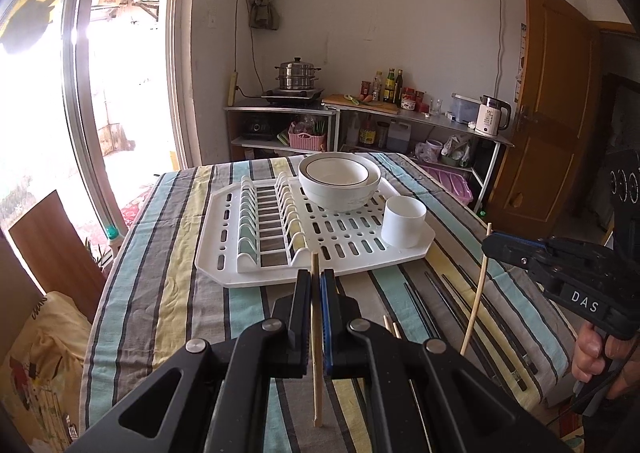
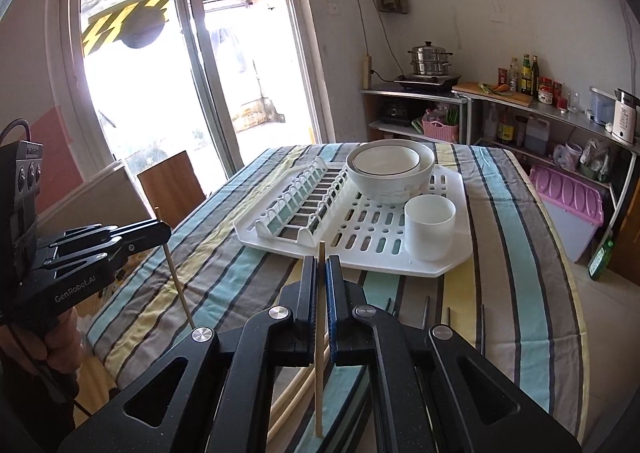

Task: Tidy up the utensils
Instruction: 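Lift the left tool's chopstick toward the white cup while the right tool carries its chopstick alongside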

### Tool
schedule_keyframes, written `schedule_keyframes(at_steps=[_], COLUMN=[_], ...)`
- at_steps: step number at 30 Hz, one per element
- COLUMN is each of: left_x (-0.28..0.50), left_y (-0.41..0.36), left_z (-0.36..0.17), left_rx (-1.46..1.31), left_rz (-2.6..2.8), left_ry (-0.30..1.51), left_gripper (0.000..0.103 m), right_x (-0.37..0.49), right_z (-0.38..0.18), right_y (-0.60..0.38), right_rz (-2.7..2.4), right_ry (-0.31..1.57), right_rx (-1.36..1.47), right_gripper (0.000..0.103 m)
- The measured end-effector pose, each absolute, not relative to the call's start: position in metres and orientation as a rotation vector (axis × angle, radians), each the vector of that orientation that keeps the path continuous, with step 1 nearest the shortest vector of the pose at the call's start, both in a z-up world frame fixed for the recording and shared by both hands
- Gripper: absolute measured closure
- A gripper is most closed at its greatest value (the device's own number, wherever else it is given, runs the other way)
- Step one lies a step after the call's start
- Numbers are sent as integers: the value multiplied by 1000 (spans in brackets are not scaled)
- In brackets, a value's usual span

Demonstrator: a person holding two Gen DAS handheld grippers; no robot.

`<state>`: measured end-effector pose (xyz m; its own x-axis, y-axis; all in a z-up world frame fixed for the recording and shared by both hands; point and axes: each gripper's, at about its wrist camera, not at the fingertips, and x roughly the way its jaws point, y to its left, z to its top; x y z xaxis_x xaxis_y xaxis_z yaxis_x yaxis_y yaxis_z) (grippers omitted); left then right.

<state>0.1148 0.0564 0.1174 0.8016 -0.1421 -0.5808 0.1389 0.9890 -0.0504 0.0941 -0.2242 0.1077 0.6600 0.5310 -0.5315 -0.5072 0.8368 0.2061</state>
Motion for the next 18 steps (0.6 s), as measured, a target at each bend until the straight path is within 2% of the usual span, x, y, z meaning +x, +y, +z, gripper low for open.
schedule_keyframes(at_steps=[9, 18], left_x=[127, 190], left_y=[51, 32], left_z=[135, 146], left_rx=[-43, -87], left_rz=[-193, -255], left_ry=[589, 598], left_gripper=[99, 99], right_x=[104, 147], right_z=[125, 141], right_y=[-242, -268], right_rz=[577, 512], right_ry=[558, 515], right_rx=[59, 77], right_gripper=[99, 99])
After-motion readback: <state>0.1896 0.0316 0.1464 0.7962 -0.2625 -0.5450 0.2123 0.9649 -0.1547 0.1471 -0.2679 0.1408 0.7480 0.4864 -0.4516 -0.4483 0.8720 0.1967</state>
